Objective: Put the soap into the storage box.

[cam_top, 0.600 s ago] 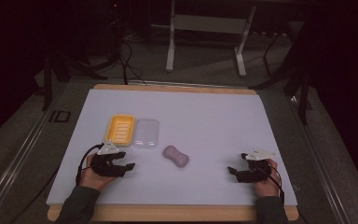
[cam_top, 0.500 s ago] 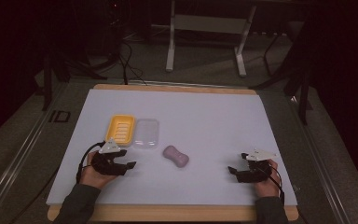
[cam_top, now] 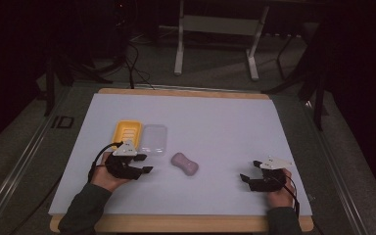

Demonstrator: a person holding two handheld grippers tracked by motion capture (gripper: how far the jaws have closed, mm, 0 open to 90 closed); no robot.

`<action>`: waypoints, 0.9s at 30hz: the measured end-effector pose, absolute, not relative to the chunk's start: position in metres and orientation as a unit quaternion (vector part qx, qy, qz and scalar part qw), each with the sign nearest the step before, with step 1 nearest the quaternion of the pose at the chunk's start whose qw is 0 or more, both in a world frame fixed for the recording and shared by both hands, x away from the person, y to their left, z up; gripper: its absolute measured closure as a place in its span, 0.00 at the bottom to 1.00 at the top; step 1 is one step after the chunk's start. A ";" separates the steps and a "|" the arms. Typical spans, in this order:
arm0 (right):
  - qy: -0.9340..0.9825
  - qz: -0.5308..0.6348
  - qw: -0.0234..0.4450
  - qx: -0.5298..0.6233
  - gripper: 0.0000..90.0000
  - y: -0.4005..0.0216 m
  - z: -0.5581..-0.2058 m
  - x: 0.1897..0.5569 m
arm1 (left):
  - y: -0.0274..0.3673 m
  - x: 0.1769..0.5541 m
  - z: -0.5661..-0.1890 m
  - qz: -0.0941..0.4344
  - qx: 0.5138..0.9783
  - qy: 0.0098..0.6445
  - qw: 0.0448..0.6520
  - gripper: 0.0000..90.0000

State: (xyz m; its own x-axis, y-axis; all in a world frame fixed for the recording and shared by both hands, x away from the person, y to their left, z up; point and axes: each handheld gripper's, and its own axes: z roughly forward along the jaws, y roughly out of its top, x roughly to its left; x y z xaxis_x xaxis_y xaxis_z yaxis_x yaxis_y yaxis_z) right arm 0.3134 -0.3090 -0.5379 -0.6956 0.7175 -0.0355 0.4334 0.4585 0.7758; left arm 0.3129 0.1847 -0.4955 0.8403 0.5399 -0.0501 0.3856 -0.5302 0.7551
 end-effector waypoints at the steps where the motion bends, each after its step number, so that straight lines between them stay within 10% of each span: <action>1: 0.835 0.388 0.183 0.345 0.24 -0.309 -0.538 0.313 | 0.180 0.313 -0.495 0.091 0.871 0.258 0.409 0.52; 27: 0.841 0.376 0.187 0.341 0.23 -0.306 -0.539 0.314 | 0.121 0.312 -0.504 0.062 0.905 0.171 0.384 0.91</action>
